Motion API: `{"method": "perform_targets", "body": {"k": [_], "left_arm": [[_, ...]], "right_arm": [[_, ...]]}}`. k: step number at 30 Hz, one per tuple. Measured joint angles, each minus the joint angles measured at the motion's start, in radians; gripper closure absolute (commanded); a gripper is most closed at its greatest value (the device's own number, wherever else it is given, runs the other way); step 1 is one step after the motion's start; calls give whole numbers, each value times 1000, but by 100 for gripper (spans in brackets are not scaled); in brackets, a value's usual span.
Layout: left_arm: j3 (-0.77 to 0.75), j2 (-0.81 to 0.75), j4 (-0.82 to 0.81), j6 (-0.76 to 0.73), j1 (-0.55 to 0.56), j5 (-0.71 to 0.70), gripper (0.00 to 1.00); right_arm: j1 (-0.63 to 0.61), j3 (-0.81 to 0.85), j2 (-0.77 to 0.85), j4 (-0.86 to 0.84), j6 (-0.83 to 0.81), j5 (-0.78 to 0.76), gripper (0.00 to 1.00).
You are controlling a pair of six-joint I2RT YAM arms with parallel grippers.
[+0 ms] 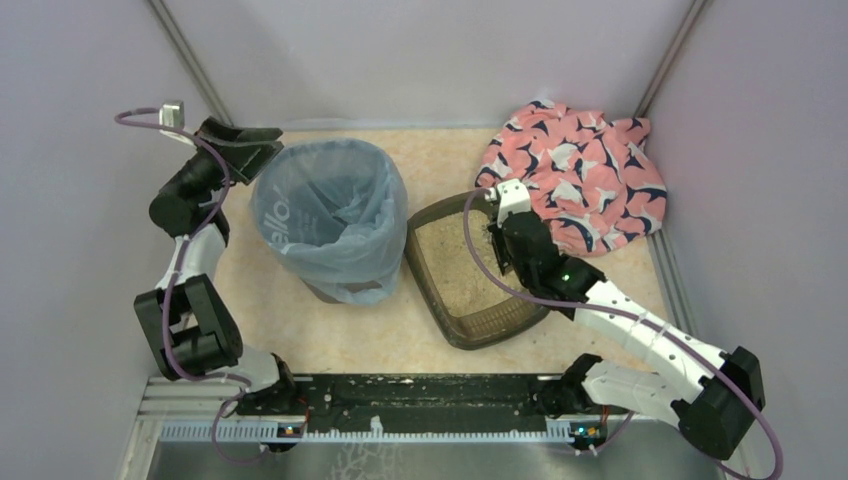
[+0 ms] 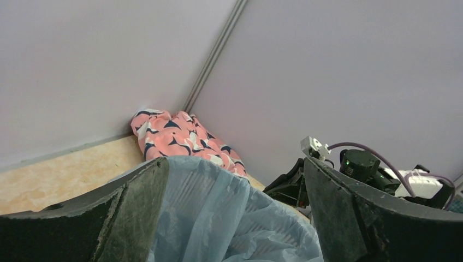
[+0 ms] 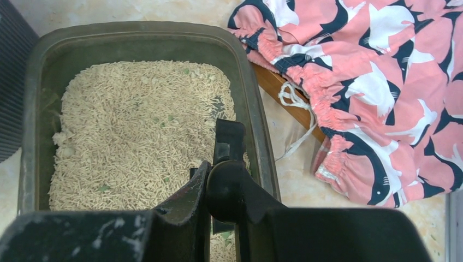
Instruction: Clean the litter box
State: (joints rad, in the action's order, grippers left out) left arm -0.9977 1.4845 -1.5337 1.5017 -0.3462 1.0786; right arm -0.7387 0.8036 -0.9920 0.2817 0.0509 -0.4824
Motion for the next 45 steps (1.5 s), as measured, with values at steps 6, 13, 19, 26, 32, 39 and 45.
{"method": "perform_targets", "body": {"k": [6,13,19,26,32,39,45], "left_arm": [[0,-14,-1,-33,11,6,1],[0,-13,-2,-31,14,7,1],[0,-13,-2,-31,15,7,1],[0,-13,-3,-28,15,7,1],[0,-13,-4,-16,15,8,1],[0,-13,-4,-11,15,8,1],[6,-13,-4,-10,16,9,1]], "right_arm": [[-1,0,-5,-3,0,-43,100],[-9,0,26,10,-23,-55,100],[-42,0,26,35,-55,-84,100],[-103,0,-2,54,-80,-152,100],[-110,0,-52,58,-85,-162,100],[-110,-5,-75,53,-58,-132,100],[-109,-3,-76,37,6,-47,100]]}}
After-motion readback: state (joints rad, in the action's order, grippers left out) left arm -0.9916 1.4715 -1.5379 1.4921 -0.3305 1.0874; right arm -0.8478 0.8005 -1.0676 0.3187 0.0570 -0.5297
